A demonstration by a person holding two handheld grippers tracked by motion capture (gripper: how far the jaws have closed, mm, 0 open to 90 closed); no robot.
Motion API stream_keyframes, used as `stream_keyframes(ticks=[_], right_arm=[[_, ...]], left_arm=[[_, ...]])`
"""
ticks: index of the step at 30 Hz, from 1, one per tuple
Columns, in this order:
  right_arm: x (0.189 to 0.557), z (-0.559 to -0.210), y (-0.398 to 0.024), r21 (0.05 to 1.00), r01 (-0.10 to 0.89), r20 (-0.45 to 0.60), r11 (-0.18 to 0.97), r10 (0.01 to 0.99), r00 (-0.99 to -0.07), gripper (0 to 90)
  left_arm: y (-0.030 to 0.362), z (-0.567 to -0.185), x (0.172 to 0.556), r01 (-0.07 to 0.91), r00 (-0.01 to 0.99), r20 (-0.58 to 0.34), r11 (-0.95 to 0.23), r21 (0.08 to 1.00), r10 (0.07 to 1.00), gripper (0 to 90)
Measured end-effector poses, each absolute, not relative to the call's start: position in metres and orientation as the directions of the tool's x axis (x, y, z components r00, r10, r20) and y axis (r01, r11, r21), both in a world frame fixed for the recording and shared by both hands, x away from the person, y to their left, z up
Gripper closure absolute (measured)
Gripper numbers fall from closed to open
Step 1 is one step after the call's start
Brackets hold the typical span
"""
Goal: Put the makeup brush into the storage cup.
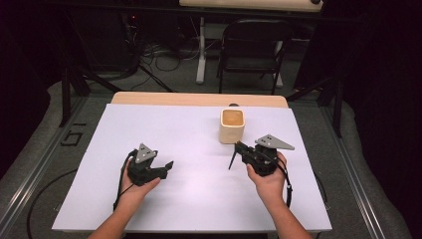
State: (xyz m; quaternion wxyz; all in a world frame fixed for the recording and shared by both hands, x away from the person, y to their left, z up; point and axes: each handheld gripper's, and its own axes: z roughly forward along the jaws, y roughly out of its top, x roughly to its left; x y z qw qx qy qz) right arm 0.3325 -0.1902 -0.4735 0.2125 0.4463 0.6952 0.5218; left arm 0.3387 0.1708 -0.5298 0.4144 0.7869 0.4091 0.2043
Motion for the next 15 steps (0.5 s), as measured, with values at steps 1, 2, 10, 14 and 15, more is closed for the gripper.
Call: stream_keyframes(ticks=[1,2,10,14,15], right_arm=[[0.3323,-0.4725,-0.1906,0.911,0.407,0.164,0.071,0.843,-0.512,83.9],[0.3331,-0.4726,-0.1902,0.914,0.401,0.159,0.070,0.845,-0.511,83.9],[0.3371,-0.4695,-0.1899,0.915,0.394,0.138,0.089,0.848,-0.511,83.9],[0.3386,-0.4662,-0.1895,0.916,0.389,0.126,0.099,0.849,-0.514,83.9],[0.3392,-0.4653,-0.1889,0.918,0.385,0.127,0.095,0.849,-0.513,83.9]], left_arm=[[0.1709,-0.5300,0.3391,0.478,0.579,-0.022,-0.318,0.819,0.815,22.6],[0.1712,-0.5300,0.3394,0.483,0.579,-0.029,-0.313,0.818,0.815,20.9],[0.1746,-0.5304,0.3416,0.489,0.565,-0.032,-0.303,0.818,0.825,15.7],[0.1764,-0.5303,0.3414,0.491,0.566,-0.042,-0.296,0.819,0.823,15.7],[0.1764,-0.5304,0.3413,0.492,0.566,-0.041,-0.297,0.818,0.823,15.7]])
